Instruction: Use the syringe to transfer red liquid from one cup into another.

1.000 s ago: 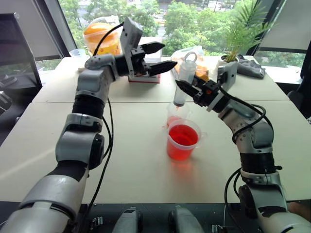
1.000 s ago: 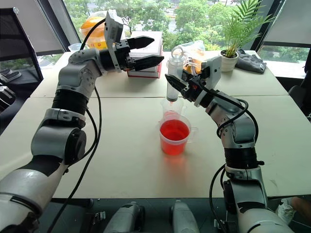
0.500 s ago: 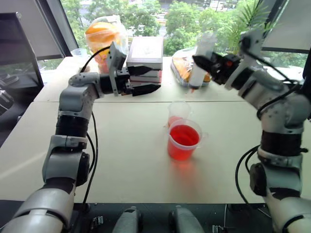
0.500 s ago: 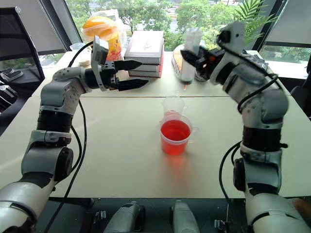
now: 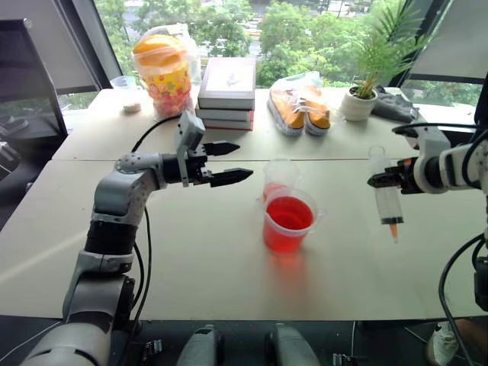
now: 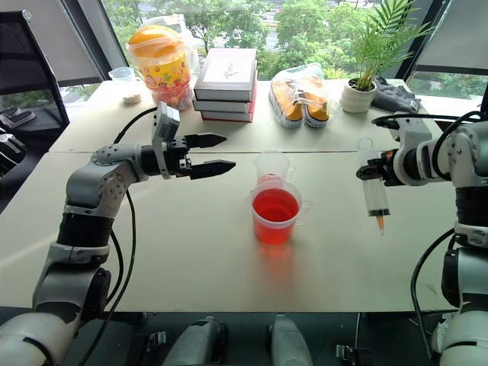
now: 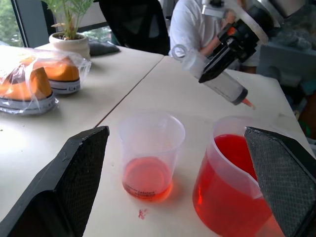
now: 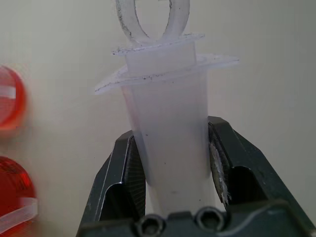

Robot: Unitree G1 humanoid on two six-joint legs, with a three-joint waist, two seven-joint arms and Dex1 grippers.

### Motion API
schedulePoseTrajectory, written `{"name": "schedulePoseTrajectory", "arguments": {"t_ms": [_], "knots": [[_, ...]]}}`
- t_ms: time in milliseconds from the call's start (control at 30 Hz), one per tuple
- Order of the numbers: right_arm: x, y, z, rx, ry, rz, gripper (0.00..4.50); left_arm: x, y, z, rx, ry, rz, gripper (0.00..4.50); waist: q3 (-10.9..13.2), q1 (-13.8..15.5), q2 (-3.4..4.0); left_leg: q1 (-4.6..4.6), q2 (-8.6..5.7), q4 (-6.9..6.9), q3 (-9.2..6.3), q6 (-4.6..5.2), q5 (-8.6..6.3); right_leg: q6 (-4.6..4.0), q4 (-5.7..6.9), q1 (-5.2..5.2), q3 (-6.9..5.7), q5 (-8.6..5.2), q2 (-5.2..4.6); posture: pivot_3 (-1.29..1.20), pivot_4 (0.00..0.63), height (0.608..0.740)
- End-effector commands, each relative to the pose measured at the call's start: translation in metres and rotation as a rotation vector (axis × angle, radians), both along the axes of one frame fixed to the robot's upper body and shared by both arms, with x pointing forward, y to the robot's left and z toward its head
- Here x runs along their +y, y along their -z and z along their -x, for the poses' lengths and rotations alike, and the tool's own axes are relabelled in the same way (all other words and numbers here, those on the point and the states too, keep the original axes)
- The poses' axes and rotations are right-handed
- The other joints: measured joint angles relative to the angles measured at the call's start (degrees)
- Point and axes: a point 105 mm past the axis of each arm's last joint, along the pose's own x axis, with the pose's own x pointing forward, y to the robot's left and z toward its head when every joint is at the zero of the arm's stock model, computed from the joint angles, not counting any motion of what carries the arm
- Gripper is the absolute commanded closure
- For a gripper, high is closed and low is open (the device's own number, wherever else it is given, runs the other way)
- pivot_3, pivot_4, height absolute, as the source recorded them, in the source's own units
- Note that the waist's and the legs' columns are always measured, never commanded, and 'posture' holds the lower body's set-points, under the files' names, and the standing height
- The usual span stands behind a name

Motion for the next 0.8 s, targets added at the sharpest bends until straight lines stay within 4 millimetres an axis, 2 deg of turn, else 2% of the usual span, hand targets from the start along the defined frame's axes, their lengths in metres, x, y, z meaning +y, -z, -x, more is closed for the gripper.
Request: {"name": "schedulePoseTrajectory", "arguments": {"t_ms": [33, 233, 333, 400, 433, 533, 567, 700, 800], "knots": [[0.001, 0.005, 0.000, 0.025, 0.003, -0.029, 3.08, -0.002, -0.010, 0.009, -0.042, 0.021, 0.002, 0.01, 0.0, -0.1, 0.00, 0.01, 0.00, 0.01, 0.00, 0.00, 0.00, 0.00, 0.04, 0.00, 0.00, 0.00, 0.01, 0.00, 0.150, 0.740], [0.002, 0.038, -0.009, 0.092, 0.056, -0.060, 3.08, -0.004, -0.006, 0.012, -0.031, 0.013, -0.011, 0.01, 0.0, 0.2, 0.00, 0.09, 0.02, 0.03, -0.02, 0.00, 0.00, 0.00, 0.05, 0.08, -0.01, 0.00, 0.03, 0.00, 0.150, 0.740], [0.000, 0.048, -0.012, 0.102, 0.072, -0.065, 3.08, -0.006, -0.003, 0.015, -0.028, 0.016, -0.026, 0.01, 0.0, 0.3, -0.02, 0.09, 0.02, 0.04, -0.03, 0.00, 0.00, 0.00, -0.01, 0.12, -0.03, 0.00, 0.02, 0.00, 0.150, 0.740], [0.000, 0.050, -0.013, 0.103, 0.078, -0.067, 2.07, -0.007, -0.001, 0.016, -0.027, 0.018, -0.032, 0.00, 0.0, 0.3, -0.02, 0.09, 0.01, 0.04, -0.04, 0.00, 0.00, 0.01, -0.05, 0.15, -0.04, 0.01, 0.02, 0.00, 0.150, 0.740], [0.000, 0.050, -0.014, 0.102, 0.078, -0.069, 1.80, -0.007, -0.001, 0.016, -0.025, 0.019, -0.033, 0.00, 0.0, 0.3, -0.02, 0.10, 0.01, 0.05, -0.04, 0.00, 0.00, 0.01, -0.05, 0.16, -0.04, 0.01, 0.02, 0.00, 0.150, 0.740], [0.002, 0.037, -0.013, 0.067, 0.052, -0.070, 0.31, -0.005, -0.001, 0.017, -0.020, 0.021, -0.036, 0.00, 0.0, 0.3, -0.03, 0.14, 0.01, 0.07, -0.05, 0.00, 0.00, 0.05, -0.05, 0.22, -0.04, 0.03, 0.02, 0.00, 0.150, 0.740], [0.003, 0.023, -0.011, 0.024, 0.024, -0.069, 0.07, -0.004, -0.001, 0.018, -0.019, 0.021, -0.038, 0.00, 0.0, 0.3, -0.02, 0.14, 0.01, 0.08, -0.05, 0.00, 0.00, 0.05, -0.05, 0.22, -0.05, 0.04, 0.02, 0.00, 0.150, 0.740], [0.004, -0.027, 0.000, -0.131, -0.064, -0.041, 0.07, 0.004, -0.002, 0.023, -0.012, 0.036, -0.047, 0.00, 0.0, 0.4, 0.04, 0.06, 0.00, 0.03, -0.07, 0.01, -0.01, 0.05, -0.11, 0.13, -0.06, 0.04, 0.02, 0.00, 0.150, 0.740], [0.009, -0.062, 0.021, -0.266, -0.207, 0.025, 0.07, 0.014, -0.001, 0.026, -0.018, 0.032, -0.079, 0.00, 0.0, 0.5, 0.04, 0.03, 0.01, -0.05, -0.09, 0.03, -0.02, 0.05, -0.22, 0.11, -0.08, 0.04, 0.02, 0.00, 0.150, 0.740]]}}
